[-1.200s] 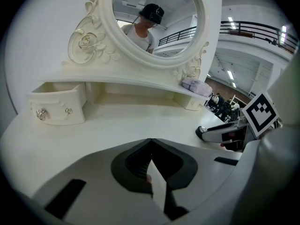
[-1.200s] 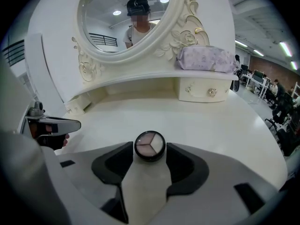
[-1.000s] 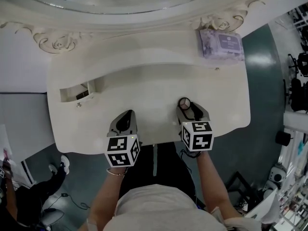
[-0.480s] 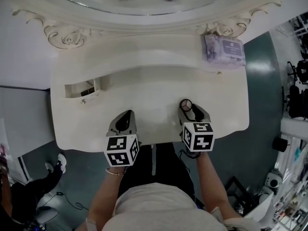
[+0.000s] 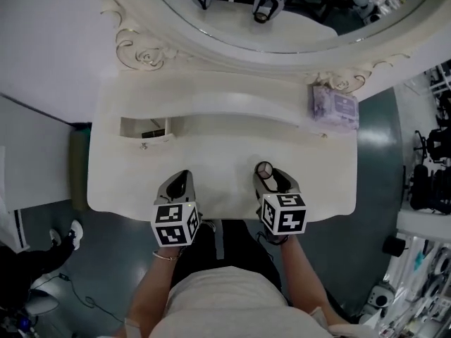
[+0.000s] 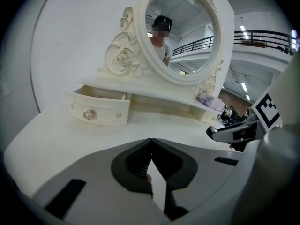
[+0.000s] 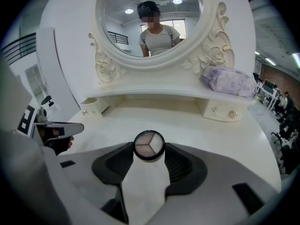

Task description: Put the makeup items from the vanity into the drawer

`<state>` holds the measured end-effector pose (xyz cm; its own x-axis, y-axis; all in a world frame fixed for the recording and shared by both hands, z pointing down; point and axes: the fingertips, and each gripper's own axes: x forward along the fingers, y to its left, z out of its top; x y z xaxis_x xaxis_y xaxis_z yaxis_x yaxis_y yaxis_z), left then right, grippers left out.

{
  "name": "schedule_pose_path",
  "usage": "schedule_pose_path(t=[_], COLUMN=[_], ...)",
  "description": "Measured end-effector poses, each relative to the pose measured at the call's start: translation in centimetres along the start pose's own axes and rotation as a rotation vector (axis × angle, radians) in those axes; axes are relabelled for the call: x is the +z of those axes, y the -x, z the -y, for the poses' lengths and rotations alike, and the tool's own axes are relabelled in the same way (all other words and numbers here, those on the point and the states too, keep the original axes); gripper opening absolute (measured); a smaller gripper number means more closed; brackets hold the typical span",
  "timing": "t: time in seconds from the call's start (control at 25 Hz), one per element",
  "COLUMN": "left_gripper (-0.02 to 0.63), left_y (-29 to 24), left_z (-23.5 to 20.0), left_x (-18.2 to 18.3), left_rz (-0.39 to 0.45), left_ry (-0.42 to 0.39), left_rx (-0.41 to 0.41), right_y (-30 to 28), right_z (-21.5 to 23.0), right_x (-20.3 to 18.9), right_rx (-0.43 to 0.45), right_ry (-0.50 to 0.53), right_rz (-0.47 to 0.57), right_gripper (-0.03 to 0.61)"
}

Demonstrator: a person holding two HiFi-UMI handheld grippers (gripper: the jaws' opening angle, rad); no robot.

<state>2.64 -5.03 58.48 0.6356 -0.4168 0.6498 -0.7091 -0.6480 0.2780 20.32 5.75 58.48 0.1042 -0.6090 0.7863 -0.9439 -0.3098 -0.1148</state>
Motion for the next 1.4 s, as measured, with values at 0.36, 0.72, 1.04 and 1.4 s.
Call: schedule_pose_path(t=[0.36, 0.72, 1.04, 1.4], left_gripper=[0.006, 0.007, 0.008, 0.006], left_y=[4.6, 8.5, 10.7, 11.1], left_z=[-5.9, -11.2, -14.2, -16.2], left_x=[1.3, 2.1, 1.9, 0.5], left_rz=[0.106, 0.199, 0.227, 0.196], left_ry=[0.130, 0.232, 0.287, 0.328], left_rx=[0.128, 0.262, 0.344, 0.385], right_y=[-1.1, -3.0, -4.5, -6.7], right_z=[-7.7, -16.0, -21.8, -26.7], right_x=[6.4, 10.6, 12.8, 14.3], right_rx=[0.130, 0.282, 0.394, 0.482], right_ry=[0.177, 0.328, 0.408, 0.474], right_rz=[0.058, 0.084, 0.083, 0.053], right_gripper=[0.221, 0.221, 0.221, 0.221])
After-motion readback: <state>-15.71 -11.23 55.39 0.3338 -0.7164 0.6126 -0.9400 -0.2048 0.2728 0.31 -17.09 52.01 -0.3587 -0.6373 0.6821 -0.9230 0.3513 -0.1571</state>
